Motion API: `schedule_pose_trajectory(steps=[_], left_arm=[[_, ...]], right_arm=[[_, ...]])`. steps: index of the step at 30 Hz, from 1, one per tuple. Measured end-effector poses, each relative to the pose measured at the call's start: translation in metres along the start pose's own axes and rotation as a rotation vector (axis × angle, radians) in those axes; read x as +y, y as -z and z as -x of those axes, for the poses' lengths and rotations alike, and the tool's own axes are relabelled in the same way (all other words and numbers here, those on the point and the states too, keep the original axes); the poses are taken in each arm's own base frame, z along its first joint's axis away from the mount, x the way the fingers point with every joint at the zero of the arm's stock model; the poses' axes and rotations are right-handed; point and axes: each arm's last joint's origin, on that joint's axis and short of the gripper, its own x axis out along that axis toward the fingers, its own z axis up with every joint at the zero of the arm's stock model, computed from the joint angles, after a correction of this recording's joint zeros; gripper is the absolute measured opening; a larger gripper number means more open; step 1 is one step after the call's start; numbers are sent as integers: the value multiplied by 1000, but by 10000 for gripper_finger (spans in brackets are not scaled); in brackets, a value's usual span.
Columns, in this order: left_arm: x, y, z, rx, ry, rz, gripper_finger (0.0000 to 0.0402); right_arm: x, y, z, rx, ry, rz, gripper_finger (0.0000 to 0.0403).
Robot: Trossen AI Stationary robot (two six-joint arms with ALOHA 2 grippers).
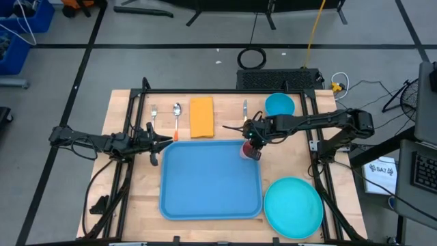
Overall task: Set up tray
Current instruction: Put the pink cup on the top right corner of the blue serving tray
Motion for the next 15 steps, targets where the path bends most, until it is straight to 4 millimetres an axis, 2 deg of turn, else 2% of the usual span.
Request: schedule_pose_trajectory(steps=[15], left_arm=[[0, 0, 0, 0, 0, 0, 67]], right_arm=[[5, -4, 0, -40, -54, 2, 106]])
